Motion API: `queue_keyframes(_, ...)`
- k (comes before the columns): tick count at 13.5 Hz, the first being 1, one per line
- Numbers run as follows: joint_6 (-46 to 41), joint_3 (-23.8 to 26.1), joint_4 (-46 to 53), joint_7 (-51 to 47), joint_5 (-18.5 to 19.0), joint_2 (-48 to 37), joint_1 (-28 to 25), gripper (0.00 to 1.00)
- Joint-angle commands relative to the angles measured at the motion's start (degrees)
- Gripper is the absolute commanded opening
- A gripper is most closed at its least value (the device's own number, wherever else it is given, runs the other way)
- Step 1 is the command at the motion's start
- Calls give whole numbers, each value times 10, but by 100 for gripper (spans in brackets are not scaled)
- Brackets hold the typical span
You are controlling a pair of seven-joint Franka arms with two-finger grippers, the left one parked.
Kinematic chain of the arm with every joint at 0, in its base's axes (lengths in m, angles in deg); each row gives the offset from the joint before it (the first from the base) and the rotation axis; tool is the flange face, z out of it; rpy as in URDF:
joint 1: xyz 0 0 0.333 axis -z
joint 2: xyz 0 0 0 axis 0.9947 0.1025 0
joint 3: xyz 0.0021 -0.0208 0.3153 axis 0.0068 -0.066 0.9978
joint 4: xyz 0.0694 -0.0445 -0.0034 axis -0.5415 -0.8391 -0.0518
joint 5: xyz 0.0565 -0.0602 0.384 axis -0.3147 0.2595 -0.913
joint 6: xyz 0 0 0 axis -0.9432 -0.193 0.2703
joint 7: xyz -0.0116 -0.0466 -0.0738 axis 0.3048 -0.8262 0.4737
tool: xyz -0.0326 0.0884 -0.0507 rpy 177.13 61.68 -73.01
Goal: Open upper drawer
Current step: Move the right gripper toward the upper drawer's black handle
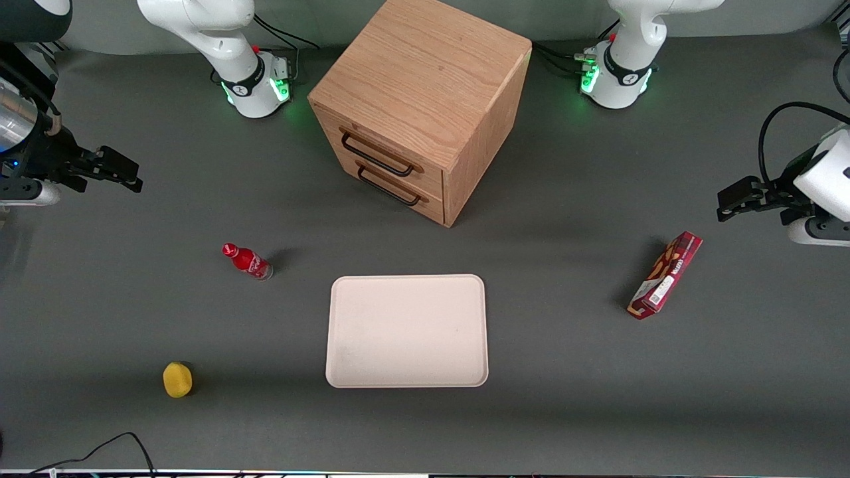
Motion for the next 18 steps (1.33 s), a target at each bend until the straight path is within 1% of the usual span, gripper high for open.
queue_keyframes(1,-5,1,7,7,-10,4,2,100)
queue_keyframes(7,-6,3,13,12,-14,11,-2,100)
queue_keyframes(8,-5,4,13,34,-14,11,-5,100)
queue_keyframes(10,-4,11,13,107,-12,10,-10,100)
queue_keyframes(11,-4,13,12,142,-21,11,-10,100)
queue_keyframes(12,-6,13,11,163,-50,12,-10,100)
queue_keyframes(13,-9,26,9,168,-60,10,-13,100)
queue_keyframes(14,-7,54,9,209,-61,13,-13,100)
queue_keyframes(15,-3,67,12,269,-60,22,-12,100)
queue_keyframes(16,-3,69,25,320,-62,41,-14,100)
queue_keyframes(18,-3,88,42,364,-64,62,-18,100)
